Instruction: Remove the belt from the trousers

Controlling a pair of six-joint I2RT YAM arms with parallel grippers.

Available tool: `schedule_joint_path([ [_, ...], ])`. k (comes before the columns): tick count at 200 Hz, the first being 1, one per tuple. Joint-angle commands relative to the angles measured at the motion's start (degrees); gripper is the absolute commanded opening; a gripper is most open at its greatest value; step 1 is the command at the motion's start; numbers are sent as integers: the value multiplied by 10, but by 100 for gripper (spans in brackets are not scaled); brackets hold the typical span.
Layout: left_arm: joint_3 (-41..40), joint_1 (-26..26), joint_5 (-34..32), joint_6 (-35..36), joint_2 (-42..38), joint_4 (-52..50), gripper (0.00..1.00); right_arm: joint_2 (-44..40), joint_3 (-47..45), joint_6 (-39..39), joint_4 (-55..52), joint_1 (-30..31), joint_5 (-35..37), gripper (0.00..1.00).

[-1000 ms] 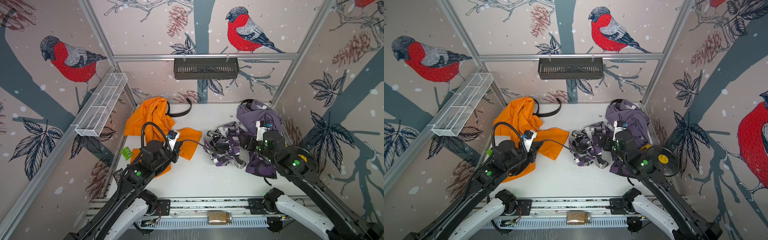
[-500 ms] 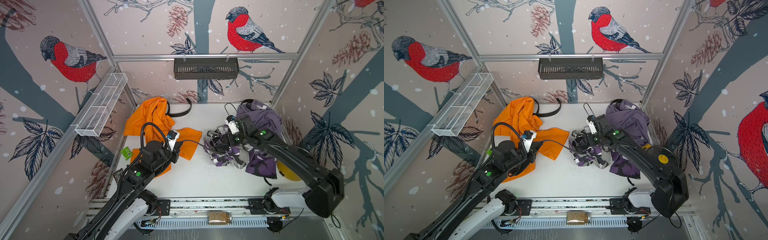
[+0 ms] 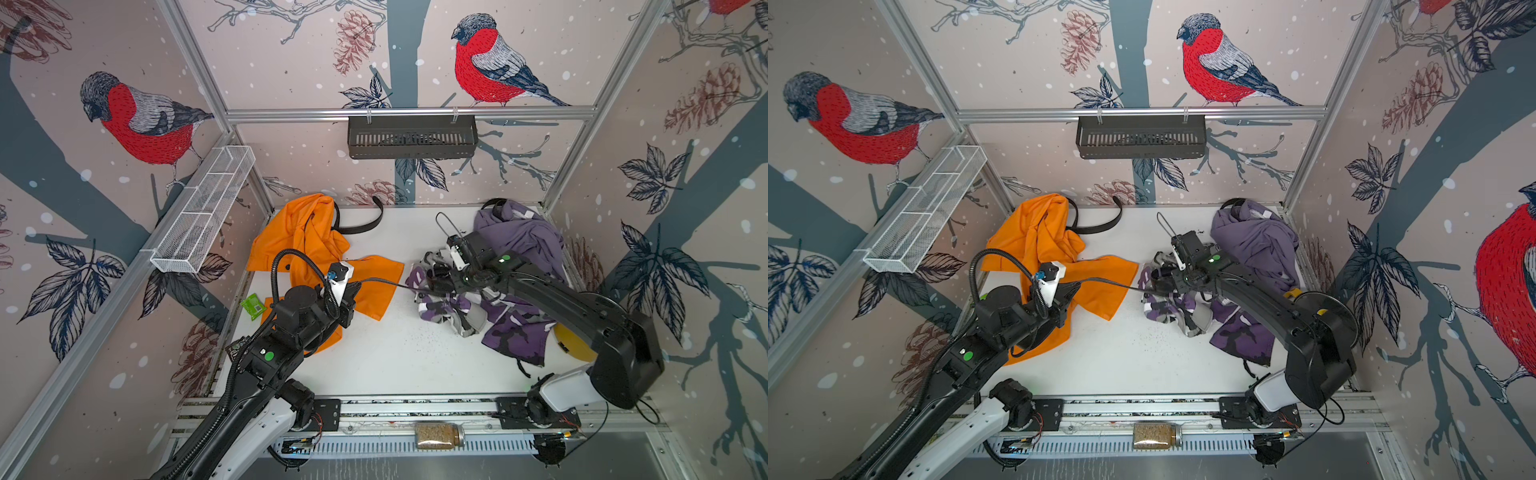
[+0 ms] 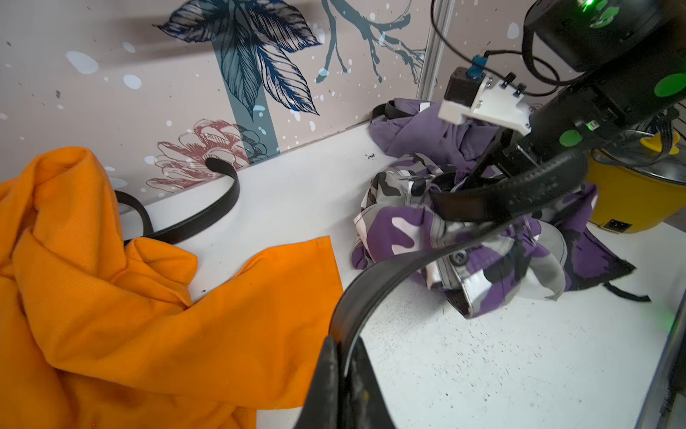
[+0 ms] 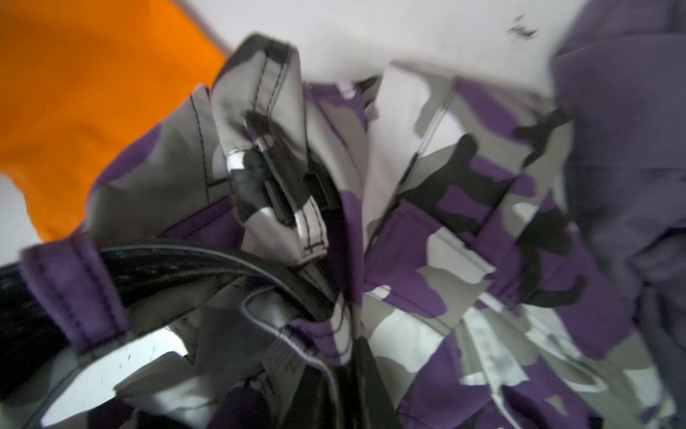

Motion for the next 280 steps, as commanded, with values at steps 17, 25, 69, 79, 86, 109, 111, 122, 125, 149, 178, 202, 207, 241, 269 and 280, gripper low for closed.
schedule_joint_path([
  [17,33,2,-172,28,-22,12,0,-71,24,-9,16,-90,148,13],
  [25,37,2,-206,26,-26,7,0,-84,22,-16,21,-113,145,13],
  [69,29,2,-336,11,-63,9,0,-112,2,-34,24,-209,107,12],
  [79,26,2,-353,11,-71,13,0,-112,-7,-35,27,-227,99,12],
  [86,24,1,-363,14,-77,15,0,-127,-12,-35,33,-241,95,12],
  [109,18,2,-391,30,-100,30,0,-131,-33,-42,52,-292,80,10],
  [111,18,1,-393,32,-102,32,0,-130,-35,-43,54,-294,78,10],
  [122,19,1,-395,40,-108,36,0,-127,-38,-43,61,-309,68,7],
  [125,20,1,-389,42,-108,36,0,-127,-37,-41,62,-311,63,6],
  [149,20,2,-323,37,-88,29,0,-123,-18,-33,66,-308,-1,0],
  [178,1,1,-205,-24,15,24,0,-148,7,-5,75,-210,-6,0],
  [202,19,1,-75,-57,123,20,23,-167,33,24,78,-154,4,0],
  [207,27,2,-59,-62,138,15,32,-166,43,26,71,-144,10,0],
  [241,56,-1,34,-48,137,46,95,-144,87,32,50,-114,20,0],
  [269,96,-16,81,-70,150,77,99,-134,98,40,57,-99,27,0],
  [280,110,-48,80,-85,179,90,99,-131,98,46,62,-91,28,0],
])
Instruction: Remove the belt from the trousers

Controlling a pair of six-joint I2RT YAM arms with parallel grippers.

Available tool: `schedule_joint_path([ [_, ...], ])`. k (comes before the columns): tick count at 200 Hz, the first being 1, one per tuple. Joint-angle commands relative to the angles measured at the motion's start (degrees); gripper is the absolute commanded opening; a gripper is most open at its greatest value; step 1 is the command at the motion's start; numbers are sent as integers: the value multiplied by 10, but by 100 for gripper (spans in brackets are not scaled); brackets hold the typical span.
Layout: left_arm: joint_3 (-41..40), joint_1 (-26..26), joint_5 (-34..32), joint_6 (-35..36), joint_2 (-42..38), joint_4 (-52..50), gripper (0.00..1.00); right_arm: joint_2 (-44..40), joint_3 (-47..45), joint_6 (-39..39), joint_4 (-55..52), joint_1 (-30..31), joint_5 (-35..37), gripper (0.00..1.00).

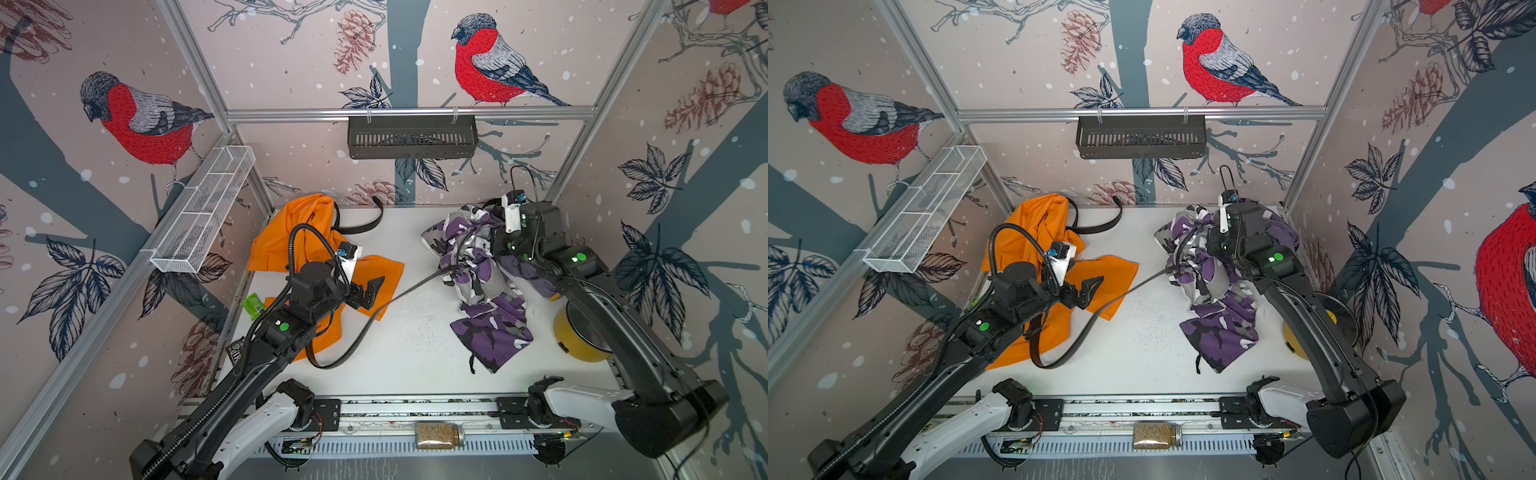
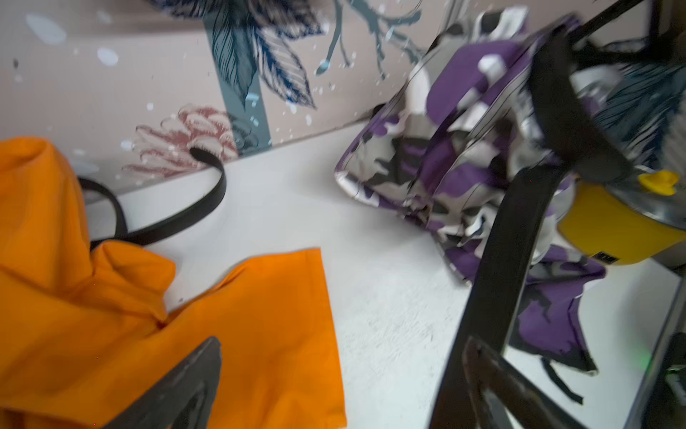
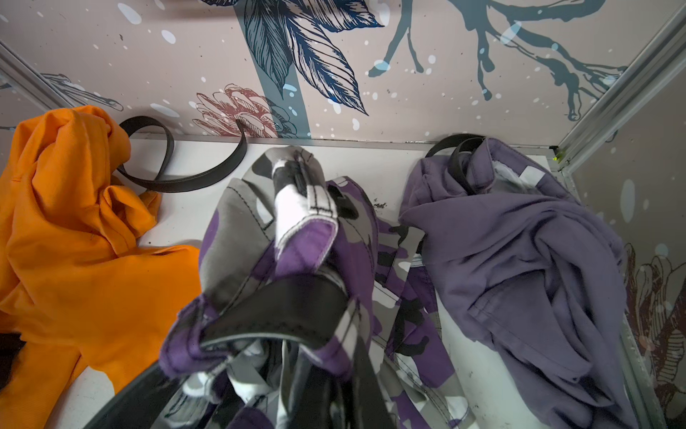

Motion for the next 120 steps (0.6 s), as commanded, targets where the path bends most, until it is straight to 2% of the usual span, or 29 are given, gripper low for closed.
schedule_joint_path([
  [1,26,-40,49,-29,39,55,99,3,10,26,38,12,31,0],
  [24,54,-131,4,-16,115,90,100,7,7,35,43,30,37,0],
  [56,115,-209,-10,-33,242,127,100,7,3,46,42,44,45,0],
  [73,140,-242,-68,-30,291,123,100,3,3,49,41,46,47,0],
  [94,146,-249,-117,-39,326,131,100,-1,0,54,42,49,40,0],
  [110,147,-248,-155,-41,345,125,94,-6,-7,59,44,51,35,0],
  [120,149,-248,-166,-42,358,114,81,-10,-14,61,48,51,31,0],
])
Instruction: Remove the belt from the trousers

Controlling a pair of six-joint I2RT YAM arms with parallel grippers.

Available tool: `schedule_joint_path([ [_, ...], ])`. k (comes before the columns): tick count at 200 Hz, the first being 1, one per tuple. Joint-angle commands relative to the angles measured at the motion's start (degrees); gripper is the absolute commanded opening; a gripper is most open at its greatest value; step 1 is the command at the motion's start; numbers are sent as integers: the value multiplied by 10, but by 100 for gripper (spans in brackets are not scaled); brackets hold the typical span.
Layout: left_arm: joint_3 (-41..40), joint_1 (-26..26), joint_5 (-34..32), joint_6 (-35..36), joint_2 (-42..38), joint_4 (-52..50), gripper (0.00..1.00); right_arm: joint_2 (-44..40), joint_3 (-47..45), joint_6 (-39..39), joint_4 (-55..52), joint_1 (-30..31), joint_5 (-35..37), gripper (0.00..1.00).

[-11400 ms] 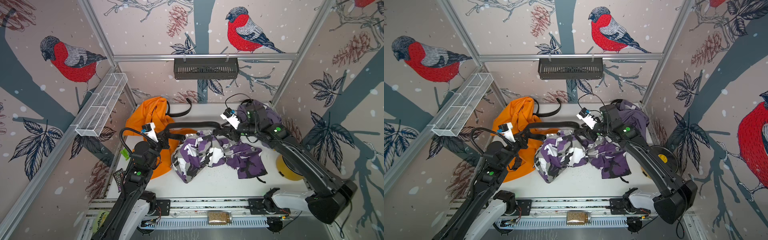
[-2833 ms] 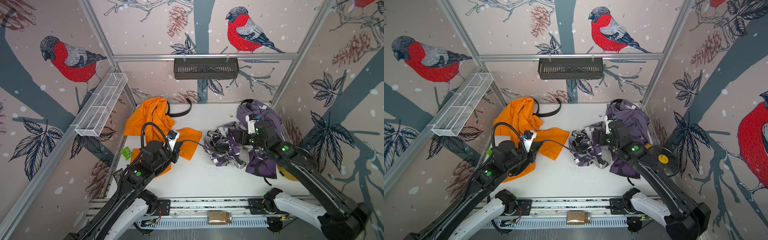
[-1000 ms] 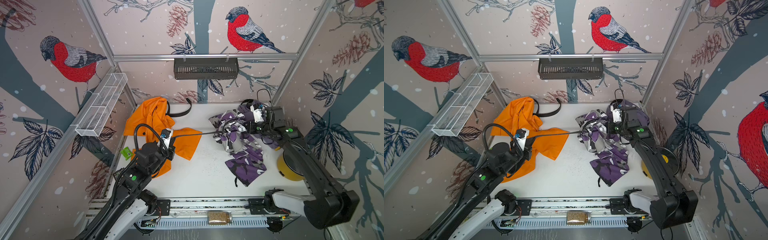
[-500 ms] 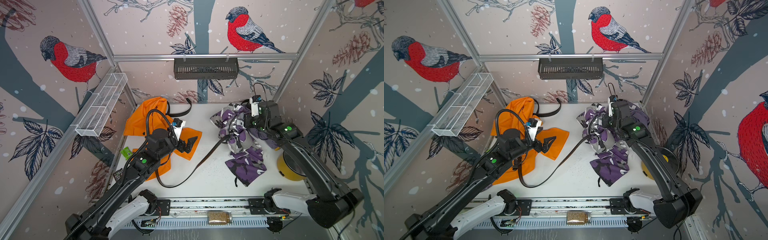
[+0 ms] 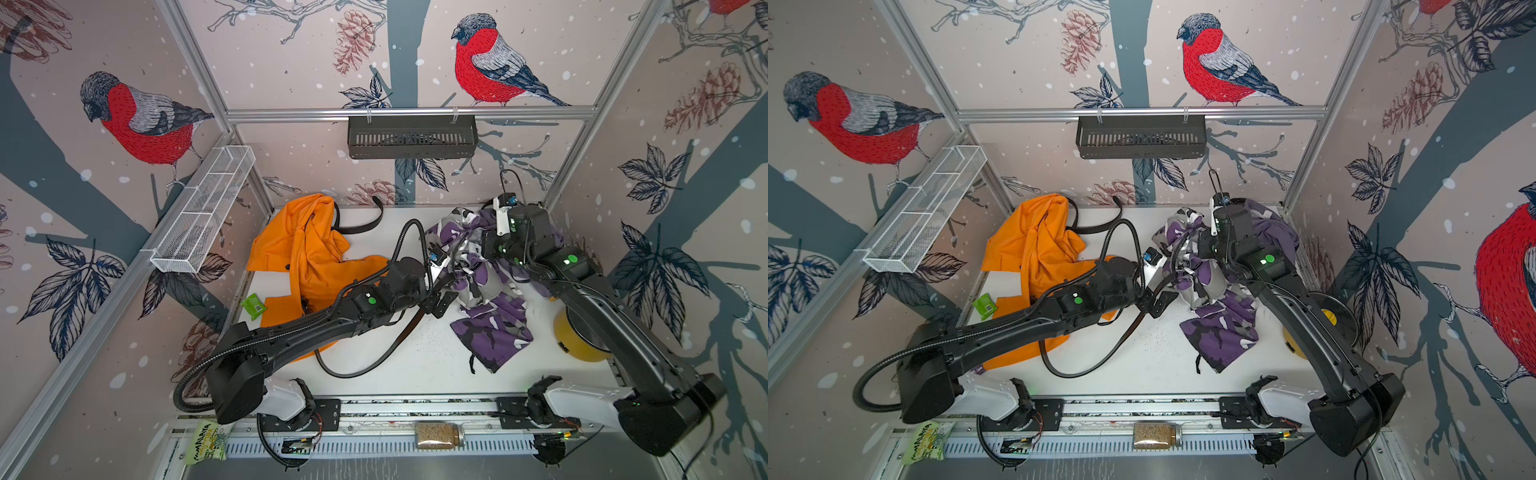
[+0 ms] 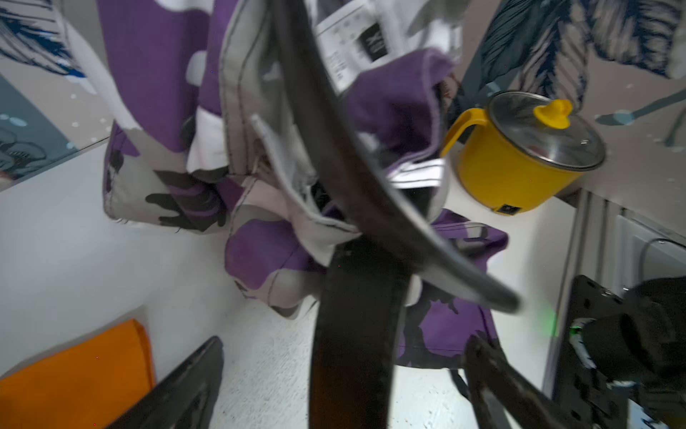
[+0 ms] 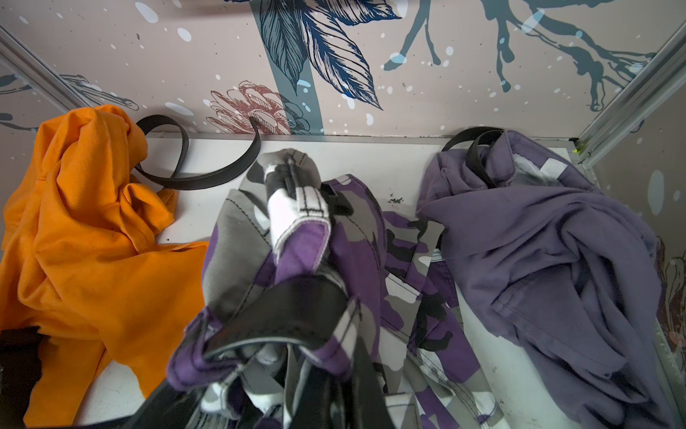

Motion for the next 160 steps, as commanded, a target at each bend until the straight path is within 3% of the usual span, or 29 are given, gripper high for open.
schedule_joint_path([
  [1,8,-2,-71,-7,23,16,79,-11,-10,22,48,2,1,0],
  [23,-1,-2,-62,-12,45,8,42,-23,-41,30,64,-9,-28,0],
  [39,-27,-2,-67,-20,42,25,0,-34,-83,38,91,-22,-66,2],
  [60,-66,-6,-73,-15,12,51,0,-58,-165,49,140,-39,-111,9],
  [85,-87,-15,-74,11,-25,63,0,-77,-256,57,210,-47,-155,41],
  [108,-84,-22,-67,38,-28,56,0,-63,-286,55,243,-46,-178,58],
  [160,-74,-41,-71,71,-16,56,0,48,-220,13,190,-27,-190,75],
])
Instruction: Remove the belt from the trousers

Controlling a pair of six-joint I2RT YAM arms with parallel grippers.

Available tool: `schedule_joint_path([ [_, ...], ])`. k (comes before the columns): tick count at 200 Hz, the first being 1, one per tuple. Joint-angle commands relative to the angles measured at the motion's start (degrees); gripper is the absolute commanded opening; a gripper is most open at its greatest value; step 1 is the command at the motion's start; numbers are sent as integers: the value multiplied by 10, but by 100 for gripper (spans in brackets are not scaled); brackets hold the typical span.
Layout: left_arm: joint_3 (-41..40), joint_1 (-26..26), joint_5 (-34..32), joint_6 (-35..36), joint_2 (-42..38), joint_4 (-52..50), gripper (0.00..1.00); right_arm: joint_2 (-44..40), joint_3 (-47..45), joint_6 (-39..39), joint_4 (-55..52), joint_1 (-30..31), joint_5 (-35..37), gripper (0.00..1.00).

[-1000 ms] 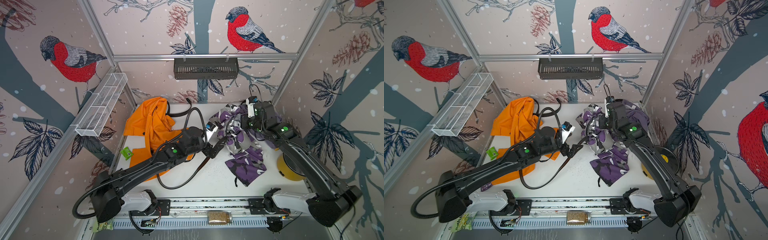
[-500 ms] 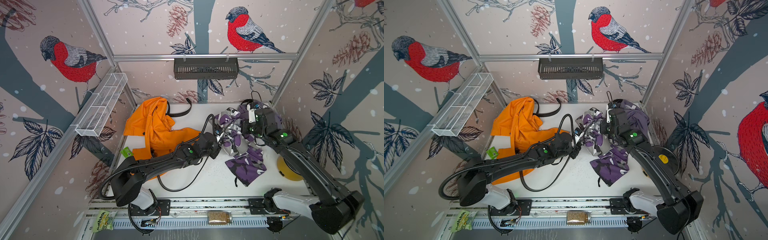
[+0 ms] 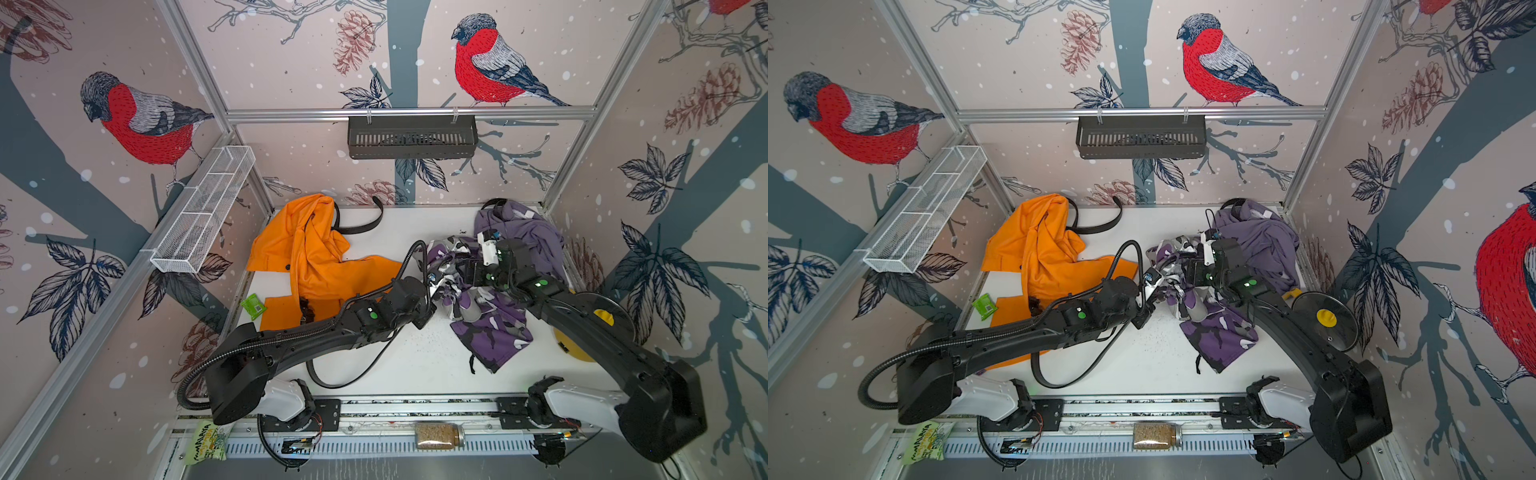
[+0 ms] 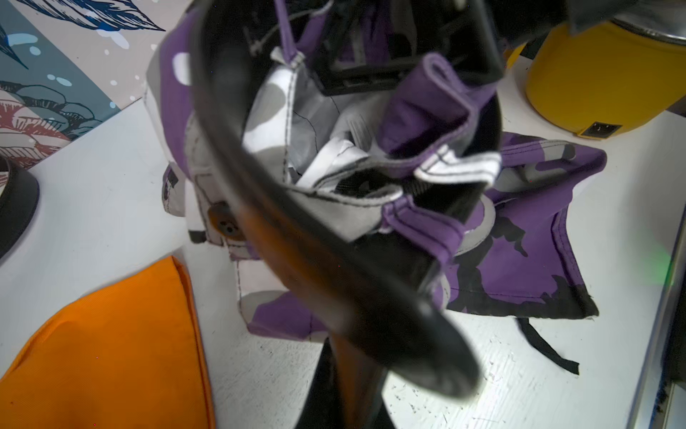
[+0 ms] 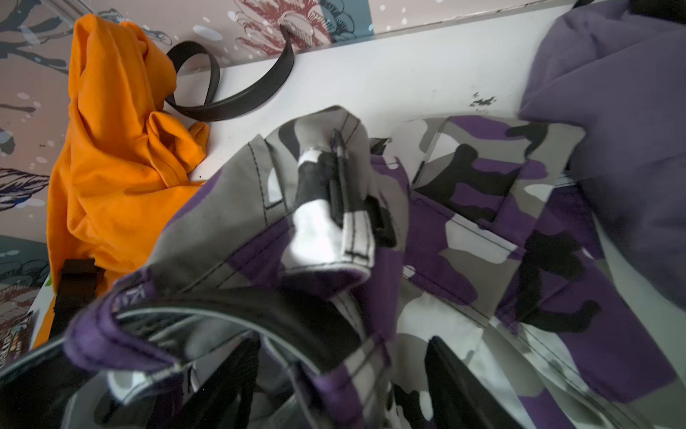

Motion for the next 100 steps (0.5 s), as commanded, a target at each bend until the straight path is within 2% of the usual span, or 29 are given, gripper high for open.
schedule_joint_path([
  [1,7,-9,0,26,-3,48,0,47,37,-29,-25,9,-8,75],
  [29,-3,-11,-29,26,-36,55,0,140,98,-64,-118,8,77,74],
  [42,-6,-11,-44,31,-62,44,0,171,110,-82,-133,-1,116,68],
  [75,-17,-11,-77,49,-140,-3,0,188,150,-113,-129,-36,204,53],
  [100,-46,-11,-67,102,-209,-10,0,192,196,-132,-128,-65,251,50],
])
